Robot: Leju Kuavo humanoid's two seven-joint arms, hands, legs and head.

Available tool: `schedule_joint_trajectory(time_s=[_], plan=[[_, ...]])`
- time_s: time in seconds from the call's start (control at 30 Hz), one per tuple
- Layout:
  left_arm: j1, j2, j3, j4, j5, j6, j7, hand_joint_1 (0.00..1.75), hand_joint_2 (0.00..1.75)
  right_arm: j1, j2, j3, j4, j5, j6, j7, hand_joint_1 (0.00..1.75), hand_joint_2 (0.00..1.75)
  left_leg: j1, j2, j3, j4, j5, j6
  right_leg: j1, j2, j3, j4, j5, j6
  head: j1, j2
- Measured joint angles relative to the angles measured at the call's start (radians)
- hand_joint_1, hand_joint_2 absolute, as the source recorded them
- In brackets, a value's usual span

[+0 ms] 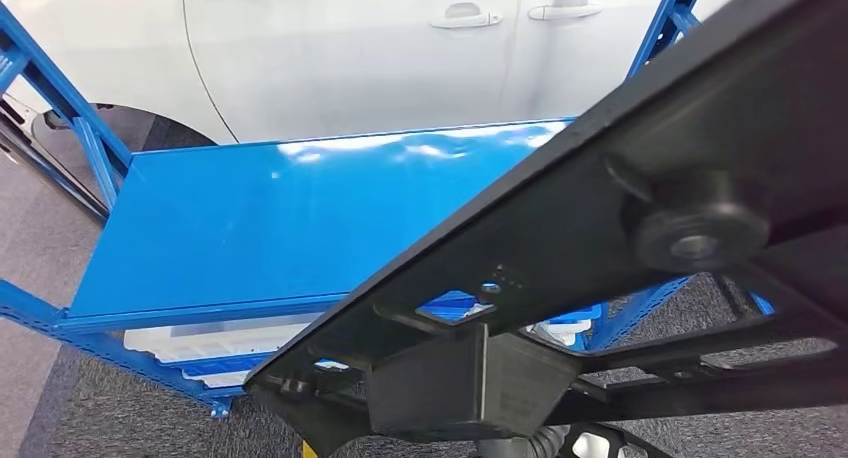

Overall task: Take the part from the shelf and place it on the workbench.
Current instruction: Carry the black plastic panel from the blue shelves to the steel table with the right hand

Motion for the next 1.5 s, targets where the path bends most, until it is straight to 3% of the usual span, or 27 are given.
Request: schedule_joint_trajectory(time_s=[0.03, 0.1, 0.2, 0.27, 0.33, 0.37, 0.4, 0.43, 0.5, 0.57, 0.63, 0.7, 0.73, 0.8, 0.87, 0.9, 0.97, 1.03, 1.1, 1.13, 1.2, 1.23, 1.3, 1.37, 1.4, 1.47, 1.5], plan=[[-0.001, 0.001, 0.001, 0.000, 0.003, 0.003, -0.001, 0.00, 1.75, -0.001, 0.000, 0.001, 0.002, -0.001, 0.000, 0.000, 1.75, 1.75, -0.001, 0.000, 0.050, -0.076, 0.010, 0.003, 0.001, 0.000, -0.011, 0.007, 0.005, 0.004, 0.000, 0.000], [-0.002, 0.002, 0.004, 0.000, 0.006, 0.007, -0.001, 0.00, 1.75, -0.006, 0.000, 0.001, 0.008, -0.001, -0.004, 0.000, 1.75, 1.75, -0.006, -0.002, 0.104, -0.168, 0.006, 0.015, 0.003, -0.001, -0.021, 0.015, 0.017, 0.015, 0.000, 0.000], [-0.003, 0.003, 0.010, 0.000, 0.007, 0.008, 0.000, 0.00, 1.75, -0.013, 0.000, 0.001, 0.016, 0.000, -0.015, 0.000, 1.75, 1.75, -0.006, -0.002, 0.092, -0.180, 0.018, 0.036, 0.003, 0.000, -0.030, 0.018, 0.028, 0.032, 0.000, 0.000], [-0.005, 0.004, 0.013, 0.000, 0.007, 0.007, 0.000, 0.00, 1.75, -0.014, 0.000, 0.001, 0.021, -0.001, -0.022, 0.000, 1.75, 1.75, -0.001, 0.002, 0.070, -0.182, 0.041, 0.051, 0.000, 0.003, -0.052, 0.064, -0.030, 0.043, 0.000, 0.000], [-0.007, 0.004, 0.015, 0.000, 0.008, 0.006, 0.000, 0.00, 1.75, -0.014, 0.000, 0.001, 0.026, -0.003, -0.026, 0.000, 1.75, 1.75, -0.001, 0.005, 0.043, -0.181, 0.063, 0.058, -0.005, 0.005, -0.087, 0.183, -0.131, 0.051, 0.000, 0.000], [-0.007, 0.004, 0.017, 0.000, 0.008, 0.005, 0.000, 0.00, 1.75, -0.014, -0.001, 0.001, 0.028, -0.005, -0.027, 0.000, 1.75, 1.75, -0.002, 0.006, 0.029, -0.179, 0.075, 0.058, -0.008, 0.005, -0.101, 0.248, -0.164, 0.054, 0.000, 0.000], [-0.006, 0.004, 0.018, 0.000, 0.009, 0.005, 0.000, 0.00, 1.75, -0.014, -0.002, 0.001, 0.031, -0.008, -0.029, 0.000, 1.75, 1.75, -0.002, 0.006, 0.014, -0.177, 0.085, 0.057, -0.009, 0.005, -0.104, 0.293, -0.173, 0.057, 0.000, 0.000], [-0.006, 0.005, 0.018, 0.000, 0.009, 0.006, 0.000, 0.00, 1.75, -0.014, -0.003, 0.001, 0.033, -0.011, -0.030, 0.000, 1.75, 1.75, -0.002, 0.006, -0.002, -0.174, 0.095, 0.055, -0.011, 0.005, -0.089, 0.304, -0.161, 0.058, 0.000, 0.000], [-0.006, 0.004, 0.019, 0.000, 0.010, 0.006, 0.000, 0.00, 1.75, -0.015, -0.004, 0.001, 0.037, -0.016, -0.032, 0.000, 1.75, 1.75, -0.002, 0.005, -0.030, -0.166, 0.111, 0.050, -0.013, 0.005, -0.007, 0.218, -0.111, 0.054, 0.000, 0.000], [-0.005, 0.003, 0.019, 0.000, 0.010, 0.006, 0.000, 0.00, 1.75, -0.021, -0.005, 0.001, 0.039, -0.019, -0.032, 0.000, 1.75, 1.75, -0.004, 0.004, -0.048, -0.159, 0.125, 0.041, -0.009, 0.007, 0.095, 0.072, -0.104, 0.045, 0.000, 0.000], [-0.006, 0.002, 0.019, 0.000, 0.010, 0.007, 0.000, 0.00, 1.75, -0.027, -0.005, 0.000, 0.041, -0.019, -0.032, 0.000, 1.75, 1.75, -0.003, 0.004, -0.054, -0.160, 0.141, 0.029, -0.002, 0.008, 0.135, -0.001, -0.114, 0.035, 0.000, 0.000], [-0.005, 0.002, 0.019, 0.000, 0.009, 0.007, 0.000, 0.00, 1.75, -0.030, -0.005, -0.001, 0.044, -0.019, -0.031, 0.000, 1.75, 1.75, 0.000, 0.004, -0.057, -0.164, 0.153, 0.016, -0.001, 0.006, 0.126, -0.009, -0.097, 0.022, 0.000, 0.000], [-0.004, 0.002, 0.019, 0.000, 0.008, 0.007, 0.000, 0.00, 1.75, -0.031, -0.005, -0.001, 0.045, -0.019, -0.030, 0.000, 1.75, 1.75, 0.000, 0.003, -0.064, -0.156, 0.140, 0.012, -0.003, 0.004, 0.117, -0.013, -0.086, 0.013, 0.000, 0.000], [-0.002, 0.001, 0.019, 0.000, 0.006, 0.007, 0.001, 0.00, 1.75, -0.033, -0.004, -0.001, 0.048, -0.020, -0.028, 0.000, 1.75, 1.75, 0.002, 0.002, -0.091, -0.086, 0.062, 0.006, -0.007, 0.000, 0.094, -0.020, -0.060, -0.001, 0.000, 0.000], [-0.002, 0.000, 0.019, 0.000, 0.005, 0.008, 0.001, 0.00, 1.75, -0.033, -0.004, -0.002, 0.051, -0.021, -0.026, 0.000, 1.75, 1.75, 0.003, 0.003, -0.123, 0.044, -0.030, 0.000, -0.003, -0.001, 0.065, -0.019, -0.037, -0.007, 0.000, 0.000], [-0.002, 0.000, 0.019, 0.000, 0.005, 0.008, 0.002, 0.00, 1.75, -0.033, -0.004, -0.002, 0.053, -0.022, -0.025, 0.000, 1.75, 1.75, 0.003, 0.003, -0.129, 0.097, -0.048, -0.002, -0.002, -0.001, 0.049, -0.018, -0.026, -0.007, 0.000, 0.000], [-0.002, 0.000, 0.019, 0.000, 0.005, 0.010, 0.002, 0.00, 1.75, -0.033, -0.005, -0.002, 0.056, -0.026, -0.021, 0.000, 1.75, 1.75, 0.004, 0.003, -0.097, 0.112, -0.017, -0.004, 0.000, -0.002, 0.017, -0.011, -0.006, -0.005, 0.000, 0.000], [-0.003, 0.001, 0.019, 0.000, 0.004, 0.011, 0.003, 0.00, 1.75, -0.033, -0.005, -0.003, 0.058, -0.033, -0.016, 0.000, 1.75, 1.75, 0.003, 0.003, 0.003, -0.007, 0.023, 0.001, 0.000, -0.002, -0.013, 0.001, 0.011, 0.002, 0.000, 0.000], [-0.006, 0.002, 0.019, 0.000, 0.003, 0.012, 0.002, 0.00, 1.75, -0.032, -0.005, -0.006, 0.059, -0.037, -0.008, 0.000, 1.75, 1.75, -0.001, 0.001, 0.094, -0.143, 0.012, 0.010, 0.001, -0.002, -0.029, 0.011, 0.025, 0.012, 0.000, 0.000], [-0.007, 0.003, 0.019, 0.000, 0.002, 0.011, 0.001, 0.00, 1.75, -0.032, -0.004, -0.008, 0.059, -0.037, -0.003, 0.000, 1.75, 1.75, -0.003, 0.001, 0.113, -0.177, 0.001, 0.015, 0.002, -0.003, -0.031, 0.012, 0.033, 0.018, 0.000, 0.000], [-0.005, 0.003, 0.019, 0.000, 0.000, 0.011, -0.001, 0.00, 1.75, -0.029, -0.004, -0.014, 0.059, -0.037, 0.004, 0.000, 1.75, 1.75, -0.004, 0.002, 0.108, -0.185, 0.009, 0.027, 0.001, -0.004, -0.032, 0.011, 0.046, 0.029, 0.000, 0.000], [-0.004, 0.003, 0.019, 0.000, 0.000, 0.010, -0.002, 0.00, 1.75, -0.026, -0.004, -0.018, 0.059, -0.037, 0.008, 0.000, 1.75, 1.75, -0.002, 0.004, 0.101, -0.187, 0.018, 0.034, 0.000, -0.001, -0.037, 0.019, 0.037, 0.035, 0.000, 0.000], [-0.004, 0.003, 0.019, 0.000, -0.001, 0.011, -0.002, 0.00, 1.75, -0.017, -0.005, -0.029, 0.059, -0.037, 0.017, 0.000, 1.75, 1.75, 0.002, 0.009, 0.080, -0.190, 0.039, 0.047, -0.004, 0.003, -0.060, 0.082, -0.035, 0.045, 0.000, 0.000], [-0.004, 0.003, 0.019, 0.000, 0.000, 0.012, 0.003, 0.00, 1.75, -0.008, -0.005, -0.038, 0.059, -0.037, 0.027, 0.000, 1.75, 1.75, 0.002, 0.009, 0.053, -0.190, 0.058, 0.052, -0.007, 0.005, -0.094, 0.207, -0.130, 0.053, 0.000, 0.000], [-0.003, 0.003, 0.019, 0.000, 0.002, 0.014, 0.007, 0.00, 1.75, -0.003, -0.005, -0.042, 0.059, -0.036, 0.032, 0.000, 1.75, 1.75, 0.002, 0.010, 0.040, -0.189, 0.069, 0.052, -0.009, 0.005, -0.106, 0.266, -0.149, 0.056, 0.000, 0.000], [-0.003, 0.003, 0.019, 0.000, 0.004, 0.016, 0.017, 0.00, 1.75, 0.003, -0.005, -0.051, 0.059, -0.036, 0.043, 0.000, 1.75, 1.75, 0.002, 0.011, 0.013, -0.185, 0.087, 0.048, -0.012, 0.005, -0.089, 0.303, -0.119, 0.058, 0.000, 0.000], [-0.003, 0.003, 0.019, 0.000, 0.005, 0.017, 0.020, 0.00, 1.75, 0.005, -0.004, -0.055, 0.059, -0.036, 0.047, 0.000, 1.75, 1.75, 0.001, 0.011, 0.001, -0.182, 0.095, 0.046, -0.013, 0.005, -0.054, 0.268, -0.089, 0.057, 0.000, 0.000]])
